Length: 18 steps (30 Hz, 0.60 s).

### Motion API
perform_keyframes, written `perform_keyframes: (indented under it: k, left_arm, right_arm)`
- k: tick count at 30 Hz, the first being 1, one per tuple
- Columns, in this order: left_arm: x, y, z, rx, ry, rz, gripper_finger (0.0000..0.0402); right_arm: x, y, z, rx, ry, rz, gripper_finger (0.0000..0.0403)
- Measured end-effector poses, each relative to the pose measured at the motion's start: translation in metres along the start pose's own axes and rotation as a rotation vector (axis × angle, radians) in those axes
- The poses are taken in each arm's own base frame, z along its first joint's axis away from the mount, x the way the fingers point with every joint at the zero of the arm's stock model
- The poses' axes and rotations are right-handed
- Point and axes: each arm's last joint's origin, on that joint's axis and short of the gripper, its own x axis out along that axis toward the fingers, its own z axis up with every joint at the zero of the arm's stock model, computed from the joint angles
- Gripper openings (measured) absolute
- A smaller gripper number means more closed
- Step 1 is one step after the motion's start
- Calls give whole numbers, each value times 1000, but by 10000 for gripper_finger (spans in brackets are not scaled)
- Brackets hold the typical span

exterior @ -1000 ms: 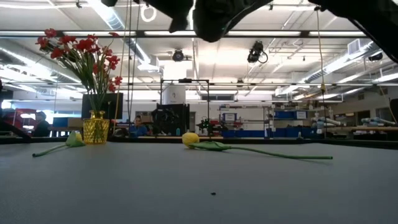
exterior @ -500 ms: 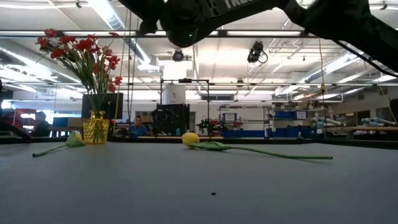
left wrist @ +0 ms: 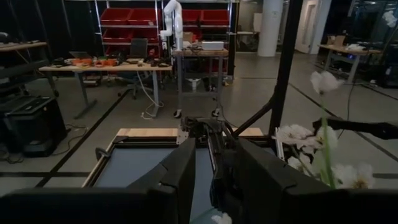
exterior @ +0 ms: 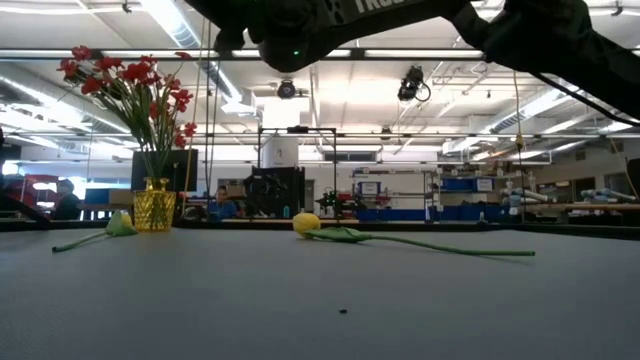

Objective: Sort flowers into vase by color
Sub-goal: Put the white flowers into the transparent vase

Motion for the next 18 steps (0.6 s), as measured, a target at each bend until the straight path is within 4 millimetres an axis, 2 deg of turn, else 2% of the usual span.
perform_keyframes:
  k: [5,13,15,18]
  left_arm:
    - [0,0,0,0,0,17,121]
    - [0,0,0,-22,3,18,121]
    - [0,0,-1,-23,9,18,121]
    - [1,0,-1,-26,13,18,121]
  right_arm:
    - [1,2,-3,-17,30,5,12]
    - [-1,3,-22,-19,214,14,12]
    - [-1,3,-21,-19,206,43,12]
    - [0,4,-10,-17,93,75,12]
